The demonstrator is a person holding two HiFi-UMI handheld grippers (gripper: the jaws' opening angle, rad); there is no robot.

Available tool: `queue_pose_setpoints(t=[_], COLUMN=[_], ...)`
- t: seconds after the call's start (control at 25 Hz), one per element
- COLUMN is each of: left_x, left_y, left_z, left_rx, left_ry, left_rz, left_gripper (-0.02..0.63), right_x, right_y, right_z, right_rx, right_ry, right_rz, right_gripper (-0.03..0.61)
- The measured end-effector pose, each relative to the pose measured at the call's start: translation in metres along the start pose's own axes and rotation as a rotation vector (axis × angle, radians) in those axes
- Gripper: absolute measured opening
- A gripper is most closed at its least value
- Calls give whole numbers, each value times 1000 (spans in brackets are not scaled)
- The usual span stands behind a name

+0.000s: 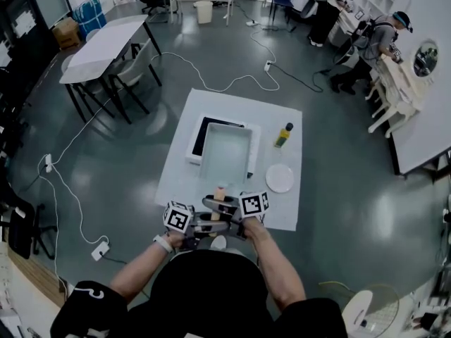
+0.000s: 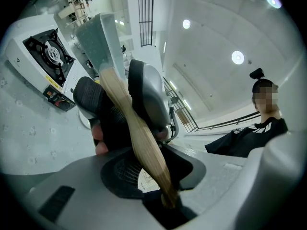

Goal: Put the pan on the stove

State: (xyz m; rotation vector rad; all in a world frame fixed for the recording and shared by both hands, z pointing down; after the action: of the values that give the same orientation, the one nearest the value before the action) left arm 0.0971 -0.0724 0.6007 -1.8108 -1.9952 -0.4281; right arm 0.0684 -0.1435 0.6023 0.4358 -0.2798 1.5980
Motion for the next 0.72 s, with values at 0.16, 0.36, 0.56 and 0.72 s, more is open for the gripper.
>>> queue_pose_setpoints(t=[0.16,0.36,0.56,0.72], left_x=[-9,-16,-21,-22], left_y=[2,8,8,8], left_z=[-7,-11,-11,-9], left_rx=[-10,-12,-17,-21], left_ry=[-5,-5,3,8], left_rz=[5,11,11,15], left_gripper=[118,118,118,118], right_x=[-10,-16,-21,-23], right_y=[-2,-7,-8,-7], right_z=[5,10,10,6], right_rx=[-6,-5,-3,-13], right_ry=[0,8,3,-7], right_rz=[-5,-10,-13,-12], right_gripper=[152,152,152,153])
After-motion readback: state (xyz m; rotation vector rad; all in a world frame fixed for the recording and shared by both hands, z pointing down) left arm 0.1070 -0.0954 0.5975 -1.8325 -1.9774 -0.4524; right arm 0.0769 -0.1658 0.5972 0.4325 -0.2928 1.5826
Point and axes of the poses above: the fingertips, and each gripper's own axes: y forward along the fingers, z to its right, x out of its underside, the point moved 3 cm from there along -y, backward along the fingers, and after that the axes turned 4 degrees about -z, right-handed, at the moved point
